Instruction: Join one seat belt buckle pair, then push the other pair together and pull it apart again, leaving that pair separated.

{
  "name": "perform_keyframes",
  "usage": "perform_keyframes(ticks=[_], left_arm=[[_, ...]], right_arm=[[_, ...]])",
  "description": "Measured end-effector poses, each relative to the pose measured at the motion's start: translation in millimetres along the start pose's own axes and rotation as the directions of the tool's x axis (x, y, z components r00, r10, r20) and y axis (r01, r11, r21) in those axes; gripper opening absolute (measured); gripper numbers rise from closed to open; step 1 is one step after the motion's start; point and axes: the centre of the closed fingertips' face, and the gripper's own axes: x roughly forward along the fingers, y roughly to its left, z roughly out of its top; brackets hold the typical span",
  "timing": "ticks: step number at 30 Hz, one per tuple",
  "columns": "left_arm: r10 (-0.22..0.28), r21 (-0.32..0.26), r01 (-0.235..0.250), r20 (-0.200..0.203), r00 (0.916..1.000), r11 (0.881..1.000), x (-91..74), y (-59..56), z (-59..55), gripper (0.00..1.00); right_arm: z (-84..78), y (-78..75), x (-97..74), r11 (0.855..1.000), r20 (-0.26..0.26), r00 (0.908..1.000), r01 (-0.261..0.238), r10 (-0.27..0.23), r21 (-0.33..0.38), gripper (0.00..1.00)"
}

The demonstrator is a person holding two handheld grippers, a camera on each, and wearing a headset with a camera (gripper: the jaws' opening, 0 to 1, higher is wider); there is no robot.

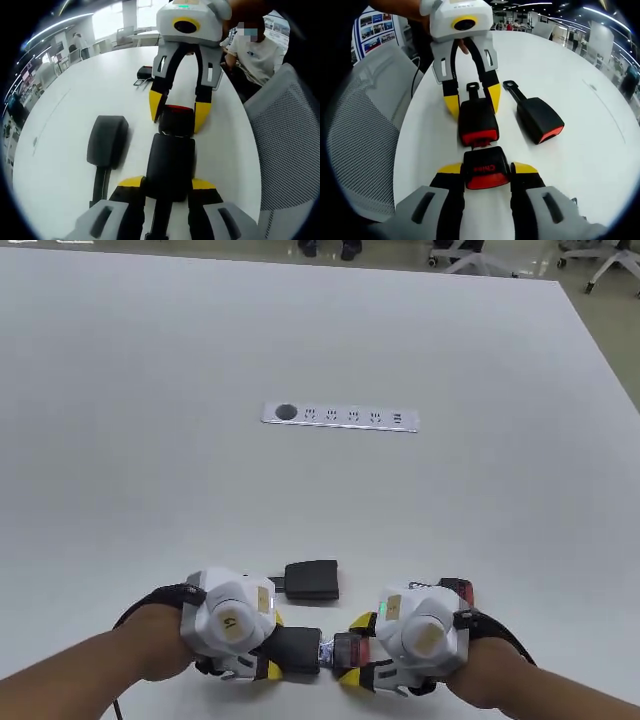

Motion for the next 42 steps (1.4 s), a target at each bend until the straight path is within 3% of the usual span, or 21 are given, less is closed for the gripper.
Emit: perform_keyframes(ticks=[12, 18, 31, 35, 42], left_arm=[[-0.017, 0.014, 0.017, -0.021, 0.9996, 1.0, -1.1, -1.3, -2.3, 0.33], [-0.017, 0.02, 0.017, -0.015, 0.9997, 1.0, 1.6, -0.8, -2.7, 0.33], [-0.03, 0.047, 0.03, -0.008, 0.9995, 0.998, 2.3, -0.3, -1.5, 0.33], [-0.039, 0.057, 0.039, 0.006, 0.9992, 0.998, 1.7, -0.6, -1.8, 0.33], [-0.06, 0.08, 0.057, 0.038, 0.9975, 0.995, -0.4, -0.1, -2.9, 0.33]], right_arm=[[9.2, 0.9, 6.2, 1.0, 0.018, 0.9998, 0.0, 0.0, 0.004, 0.33], [1.1, -6.1, 13.2, 1.0, 0.01, 0.9999, 0.004, -0.004, -0.007, 0.33], [0.3, -2.3, 8.3, 1.0, 0.034, 0.9994, -0.004, 0.005, -0.011, 0.33], [1.5, -1.7, 7.5, 1.0, 0.03, 0.9995, -0.01, 0.01, -0.02, 0.33], [2.3, 2.7, 3.0, 1.0, 0.085, 0.9963, -0.009, 0.008, 0.012, 0.33]])
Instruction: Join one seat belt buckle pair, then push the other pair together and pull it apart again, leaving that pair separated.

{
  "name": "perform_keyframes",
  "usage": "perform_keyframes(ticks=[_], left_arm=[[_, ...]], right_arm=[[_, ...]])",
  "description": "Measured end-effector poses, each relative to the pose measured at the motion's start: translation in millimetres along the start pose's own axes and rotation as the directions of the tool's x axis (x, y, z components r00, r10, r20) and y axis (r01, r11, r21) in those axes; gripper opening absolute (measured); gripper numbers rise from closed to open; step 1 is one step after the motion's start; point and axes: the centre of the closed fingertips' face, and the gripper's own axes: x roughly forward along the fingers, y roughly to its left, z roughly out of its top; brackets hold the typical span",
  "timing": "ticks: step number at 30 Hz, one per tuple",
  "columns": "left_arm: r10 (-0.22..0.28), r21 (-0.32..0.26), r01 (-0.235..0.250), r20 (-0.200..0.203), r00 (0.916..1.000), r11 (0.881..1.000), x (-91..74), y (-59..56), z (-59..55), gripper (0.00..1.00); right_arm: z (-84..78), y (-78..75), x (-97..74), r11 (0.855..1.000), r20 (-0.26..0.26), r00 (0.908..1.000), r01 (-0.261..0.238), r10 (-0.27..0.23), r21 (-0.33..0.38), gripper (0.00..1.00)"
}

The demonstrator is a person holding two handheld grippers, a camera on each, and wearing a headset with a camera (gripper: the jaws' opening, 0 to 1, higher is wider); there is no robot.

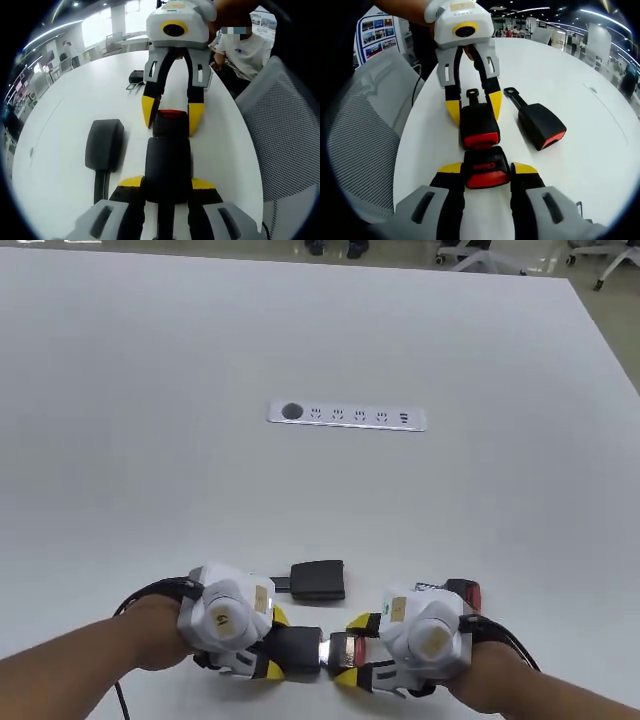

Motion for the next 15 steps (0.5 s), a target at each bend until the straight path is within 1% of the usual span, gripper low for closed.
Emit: perform_keyframes(ticks=[2, 5, 6, 9, 11, 15], left_arm=[[-0.003, 0.002, 0.003, 0.013, 0.9999, 1.0, -1.0, 0.8, -0.9, 0.33], [-0.01, 0.007, 0.01, 0.023, 0.9997, 1.0, -0.7, -0.6, 1.2, 0.33], [-0.02, 0.014, 0.02, 0.026, 0.9995, 1.0, -0.9, -2.0, 0.6, 0.33], [-0.039, 0.002, 0.039, 0.047, 0.9981, 0.999, -1.7, -4.0, 1.8, 0.33], [-0.042, 0.014, 0.042, 0.046, 0.998, 0.999, -1.9, -4.7, 1.2, 0.33], [-0.046, 0.012, 0.045, 0.057, 0.9973, 0.999, -3.0, -4.7, 0.1, 0.32]], right_arm=[[0.5, 0.1, 0.0, 1.0, 0.012, 0.9999, 0.002, -0.002, -0.001, 0.33], [1.5, 0.9, -0.4, 1.0, 0.027, 0.9996, 0.002, -0.002, -0.005, 0.33], [1.0, 3.4, -1.2, 1.0, 0.032, 0.9995, -0.006, 0.007, -0.014, 0.33], [1.8, 3.4, -2.0, 1.0, 0.041, 0.9991, -0.011, 0.012, -0.023, 0.33], [3.7, 4.2, -3.0, 1.0, 0.052, 0.9985, -0.013, 0.014, -0.02, 0.33], [7.7, 5.7, -4.1, 1.0, 0.062, 0.9979, -0.019, 0.02, -0.021, 0.33]])
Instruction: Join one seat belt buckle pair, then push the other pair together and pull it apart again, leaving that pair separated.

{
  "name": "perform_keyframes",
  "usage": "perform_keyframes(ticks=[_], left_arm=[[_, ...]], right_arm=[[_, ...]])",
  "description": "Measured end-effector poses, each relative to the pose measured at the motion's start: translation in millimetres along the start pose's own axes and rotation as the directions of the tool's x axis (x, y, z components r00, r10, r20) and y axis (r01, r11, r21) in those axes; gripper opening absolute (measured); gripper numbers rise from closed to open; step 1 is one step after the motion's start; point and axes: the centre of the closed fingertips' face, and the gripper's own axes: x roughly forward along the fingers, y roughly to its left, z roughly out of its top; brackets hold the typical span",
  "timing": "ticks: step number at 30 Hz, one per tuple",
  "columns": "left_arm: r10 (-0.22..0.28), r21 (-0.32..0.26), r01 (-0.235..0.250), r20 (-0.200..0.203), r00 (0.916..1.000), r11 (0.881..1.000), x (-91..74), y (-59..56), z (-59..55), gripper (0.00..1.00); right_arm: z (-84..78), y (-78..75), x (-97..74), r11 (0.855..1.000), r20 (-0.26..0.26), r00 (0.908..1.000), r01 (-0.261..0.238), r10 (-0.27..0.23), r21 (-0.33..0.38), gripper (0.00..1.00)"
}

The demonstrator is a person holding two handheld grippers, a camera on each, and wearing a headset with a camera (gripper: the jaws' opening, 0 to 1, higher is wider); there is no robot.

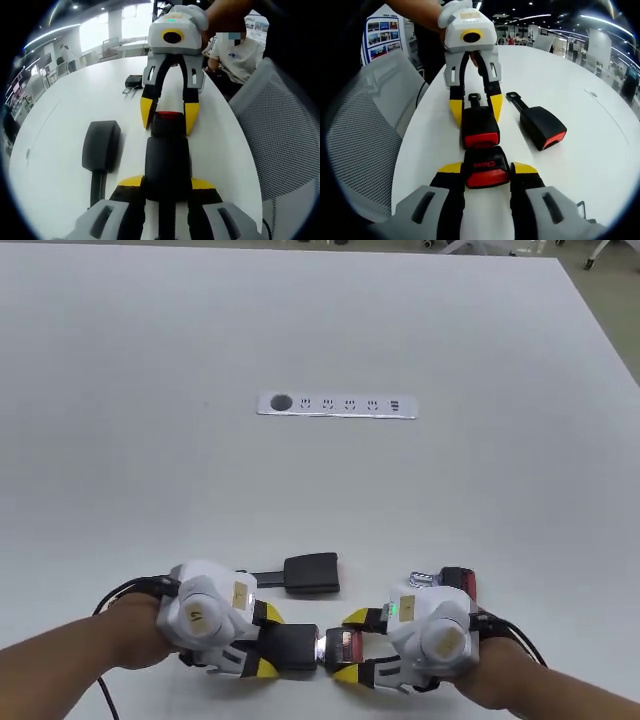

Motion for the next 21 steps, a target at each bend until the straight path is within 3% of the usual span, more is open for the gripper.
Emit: perform_keyframes(ticks=[21], left_arm=[[-0.018, -0.007, 0.018, 0.034, 0.9993, 1.0, -1.3, -0.5, -1.0, 0.32]], right_arm=[[3.0, 1.1, 1.6, 1.0, 0.056, 0.9982, 0.02, -0.022, 0.024, 0.33]])
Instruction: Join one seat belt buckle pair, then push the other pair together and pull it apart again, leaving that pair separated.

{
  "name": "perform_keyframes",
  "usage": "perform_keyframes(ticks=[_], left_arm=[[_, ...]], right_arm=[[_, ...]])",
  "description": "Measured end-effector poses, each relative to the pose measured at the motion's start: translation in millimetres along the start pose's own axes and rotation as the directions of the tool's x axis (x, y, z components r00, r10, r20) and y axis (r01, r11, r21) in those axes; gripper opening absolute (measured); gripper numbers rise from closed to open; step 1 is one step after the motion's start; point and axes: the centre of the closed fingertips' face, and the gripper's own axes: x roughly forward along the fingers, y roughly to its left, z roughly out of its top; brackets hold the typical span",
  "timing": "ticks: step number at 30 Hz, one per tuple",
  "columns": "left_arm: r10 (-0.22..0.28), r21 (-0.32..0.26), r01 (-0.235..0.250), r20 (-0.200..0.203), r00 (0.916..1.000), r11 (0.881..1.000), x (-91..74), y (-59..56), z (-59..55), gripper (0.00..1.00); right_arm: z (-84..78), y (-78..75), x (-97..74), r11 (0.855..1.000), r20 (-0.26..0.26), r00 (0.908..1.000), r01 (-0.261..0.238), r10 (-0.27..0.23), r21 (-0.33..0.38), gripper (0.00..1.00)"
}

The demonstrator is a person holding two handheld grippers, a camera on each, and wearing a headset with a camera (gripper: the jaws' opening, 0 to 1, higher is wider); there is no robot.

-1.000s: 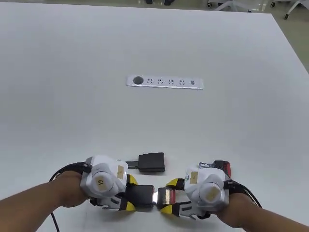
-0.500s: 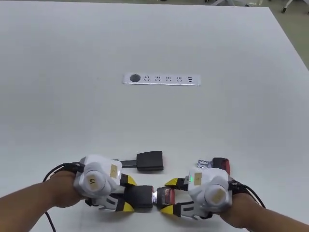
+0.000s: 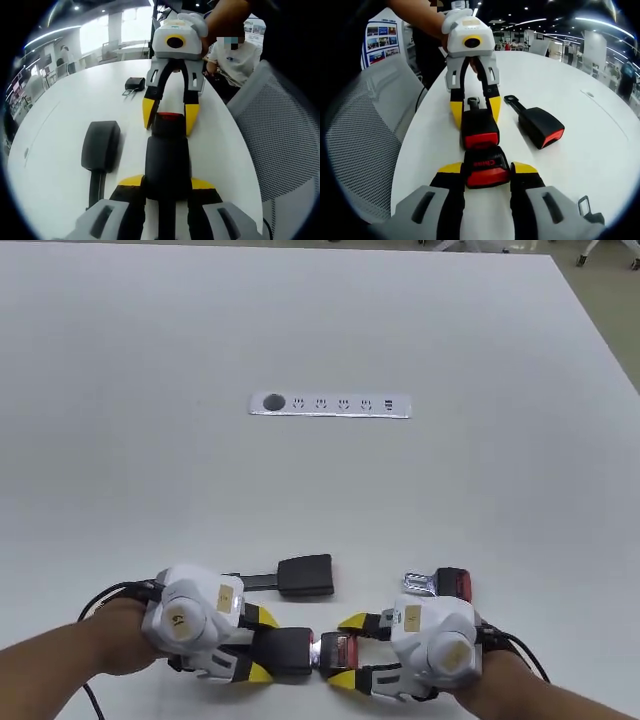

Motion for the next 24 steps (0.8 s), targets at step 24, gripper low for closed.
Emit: perform_keyframes(ticks=[24], left_arm=[[0.021, 0.044, -0.017, -0.099, 0.9949, 0.999, 3.7, -2.5, 0.6, 0.33]], right_arm=[[-0.8, 1.4, 1.3, 0.999, -0.052, 0.9979, 0.037, -0.039, -0.034, 0.35]])
